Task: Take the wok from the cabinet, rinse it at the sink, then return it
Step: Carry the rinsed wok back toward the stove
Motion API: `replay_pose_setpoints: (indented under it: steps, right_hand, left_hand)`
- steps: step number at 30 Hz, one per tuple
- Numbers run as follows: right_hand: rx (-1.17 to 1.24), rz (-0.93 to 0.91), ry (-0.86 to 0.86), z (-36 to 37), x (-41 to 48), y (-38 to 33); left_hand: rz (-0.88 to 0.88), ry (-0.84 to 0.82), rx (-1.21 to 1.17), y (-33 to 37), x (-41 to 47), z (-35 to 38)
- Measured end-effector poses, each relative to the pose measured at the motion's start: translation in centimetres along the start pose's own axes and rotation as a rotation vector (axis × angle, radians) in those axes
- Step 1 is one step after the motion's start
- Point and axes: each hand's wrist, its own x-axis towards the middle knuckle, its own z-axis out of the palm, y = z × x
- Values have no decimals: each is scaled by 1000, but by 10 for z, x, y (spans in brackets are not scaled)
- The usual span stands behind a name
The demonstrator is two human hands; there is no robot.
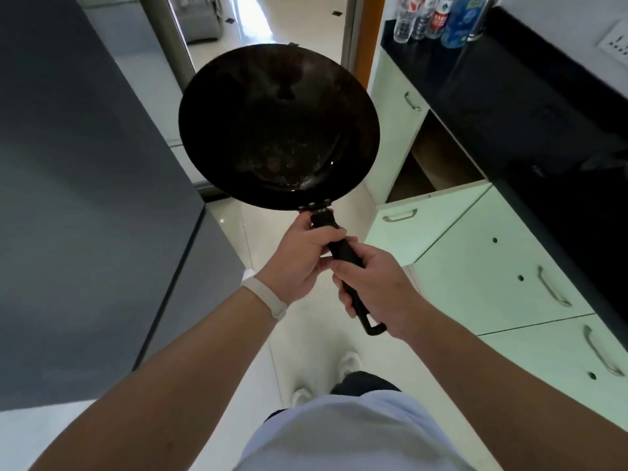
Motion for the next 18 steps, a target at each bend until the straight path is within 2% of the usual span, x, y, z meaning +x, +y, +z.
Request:
replay_pose_setpoints:
  steps: [10,18]
  right_hand:
    - [35,25,41,-38,129,-31]
    - [105,35,21,-91,247,-84]
  left_hand:
    - [-56,-10,70,46,136,5]
    - [-71,9,134,107,259,36]
